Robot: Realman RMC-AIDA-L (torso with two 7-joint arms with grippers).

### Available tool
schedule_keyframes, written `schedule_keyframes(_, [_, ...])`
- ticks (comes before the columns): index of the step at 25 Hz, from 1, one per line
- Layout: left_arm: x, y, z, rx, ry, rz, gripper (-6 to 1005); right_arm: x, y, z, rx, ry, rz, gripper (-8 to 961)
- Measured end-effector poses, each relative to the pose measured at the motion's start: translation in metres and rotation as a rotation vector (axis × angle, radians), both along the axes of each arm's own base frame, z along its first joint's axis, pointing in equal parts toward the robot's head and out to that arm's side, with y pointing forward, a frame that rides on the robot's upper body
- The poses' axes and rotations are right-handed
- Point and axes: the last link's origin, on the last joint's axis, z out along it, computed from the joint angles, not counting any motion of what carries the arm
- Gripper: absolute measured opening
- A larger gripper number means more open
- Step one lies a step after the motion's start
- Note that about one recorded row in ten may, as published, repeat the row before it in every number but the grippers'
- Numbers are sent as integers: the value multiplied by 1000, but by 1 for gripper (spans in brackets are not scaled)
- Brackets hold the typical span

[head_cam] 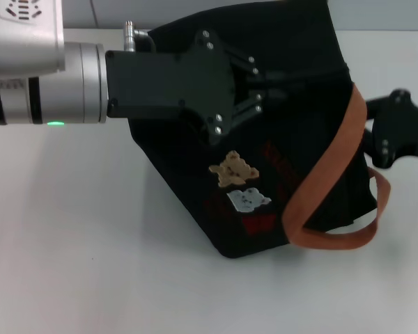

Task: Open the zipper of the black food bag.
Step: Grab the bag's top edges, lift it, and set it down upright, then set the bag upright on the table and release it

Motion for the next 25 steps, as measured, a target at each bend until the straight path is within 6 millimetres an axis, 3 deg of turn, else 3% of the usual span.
schedule_keyframes(15, [-9,13,6,32,-57,87,98,53,-37,12,-108,-258,-185,-2])
schedule_keyframes(21, [-15,13,6,25,-79,111,98,53,-39,20,-72,-102,-270,6])
schedule_keyframes(25, [-38,6,10,33,-154,163,98,50,-45,39,14,68,-281,43])
